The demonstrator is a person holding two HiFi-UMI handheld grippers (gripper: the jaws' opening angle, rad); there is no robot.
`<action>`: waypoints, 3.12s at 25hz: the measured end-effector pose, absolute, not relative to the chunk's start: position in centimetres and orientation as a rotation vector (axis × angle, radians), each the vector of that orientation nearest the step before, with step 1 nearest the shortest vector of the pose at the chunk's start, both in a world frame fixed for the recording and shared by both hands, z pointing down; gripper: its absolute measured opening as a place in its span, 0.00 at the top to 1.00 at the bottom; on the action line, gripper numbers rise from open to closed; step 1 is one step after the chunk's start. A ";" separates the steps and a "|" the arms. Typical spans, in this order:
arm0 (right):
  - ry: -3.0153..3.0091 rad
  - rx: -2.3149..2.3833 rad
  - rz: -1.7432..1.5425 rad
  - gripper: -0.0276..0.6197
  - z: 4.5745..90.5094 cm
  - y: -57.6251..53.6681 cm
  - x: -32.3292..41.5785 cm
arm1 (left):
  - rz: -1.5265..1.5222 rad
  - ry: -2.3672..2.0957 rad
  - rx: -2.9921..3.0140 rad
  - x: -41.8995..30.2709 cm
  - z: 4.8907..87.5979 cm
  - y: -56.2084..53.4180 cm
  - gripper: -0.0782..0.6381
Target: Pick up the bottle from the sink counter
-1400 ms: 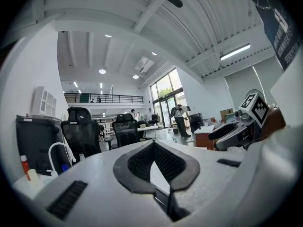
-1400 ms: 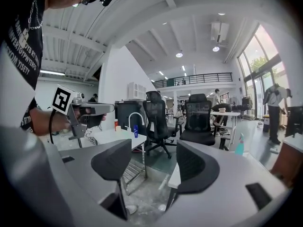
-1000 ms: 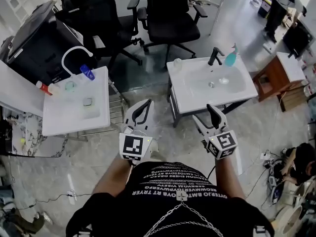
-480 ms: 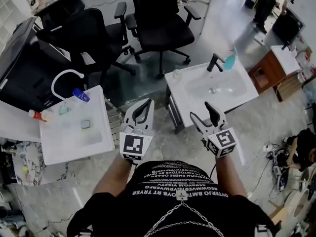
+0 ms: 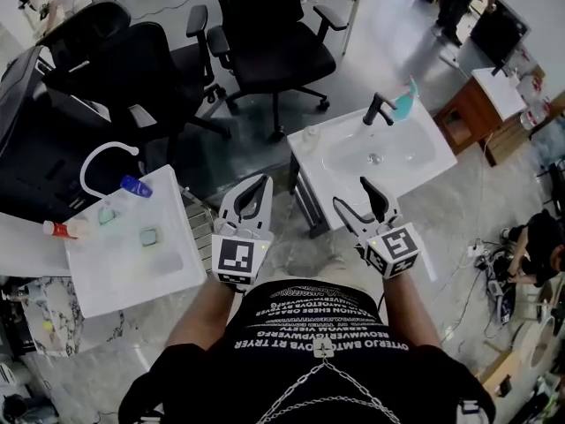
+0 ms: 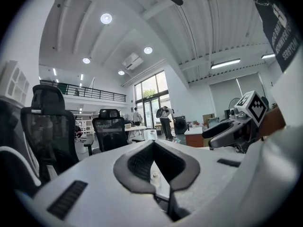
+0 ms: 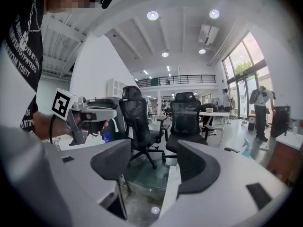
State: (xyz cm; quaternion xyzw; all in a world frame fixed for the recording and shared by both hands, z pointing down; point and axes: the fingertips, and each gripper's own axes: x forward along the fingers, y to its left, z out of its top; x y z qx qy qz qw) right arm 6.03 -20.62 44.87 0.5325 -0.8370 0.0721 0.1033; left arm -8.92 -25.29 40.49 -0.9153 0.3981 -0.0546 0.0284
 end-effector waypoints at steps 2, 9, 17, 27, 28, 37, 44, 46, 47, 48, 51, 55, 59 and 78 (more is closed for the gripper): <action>-2.463 1.578 0.223 0.51 45.2 -21.0 6.6 | -0.179 1.212 -2.834 -8.2 40.8 -25.7 0.88; -2.475 1.545 0.277 0.50 47.4 -24.2 8.7 | -0.216 1.215 -2.819 -6.2 41.4 -28.0 0.88; -2.515 1.388 0.336 0.49 51.0 -31.3 10.2 | -0.237 1.324 -2.776 -4.1 41.1 -33.1 0.88; -2.503 1.135 0.434 0.48 60.7 -41.3 12.8 | -0.266 1.504 -2.715 -1.4 42.4 -40.7 0.88; -2.509 1.104 0.439 0.47 61.9 -42.2 12.8 | -0.275 1.521 -2.710 -1.2 42.9 -41.3 0.88; -2.483 0.906 0.410 0.39 72.4 -49.0 11.8 | -0.426 1.659 -2.647 -0.9 45.8 -44.2 0.88; -2.450 0.828 0.361 0.36 78.4 -51.3 10.4 | -0.500 1.766 -2.606 -2.0 47.3 -44.0 0.88; -2.434 0.815 0.374 0.36 79.6 -51.6 10.2 | -0.521 1.778 -2.594 -2.0 47.5 -43.9 0.88; -2.427 0.812 0.377 0.36 80.1 -51.7 10.2 | -0.527 1.784 -2.589 -2.0 47.6 -43.8 0.88; -2.422 0.810 0.377 0.36 80.5 -51.8 10.0 | -0.530 1.791 -2.584 -2.0 47.6 -43.8 0.88; -2.414 0.817 0.368 0.36 81.3 -52.0 9.5 | -0.538 1.803 -2.573 -2.2 47.6 -43.5 0.88; -2.376 0.901 0.304 0.37 81.6 -52.9 9.5 | -0.554 1.808 -2.569 -2.5 47.8 -42.9 0.88; -2.351 0.922 0.263 0.38 81.8 -53.0 9.2 | -0.573 1.807 -2.571 -2.8 48.2 -42.1 0.88; -2.320 1.024 0.387 0.44 71.9 -43.0 13.6 | -0.463 1.646 -2.652 -5.0 45.8 -37.4 0.88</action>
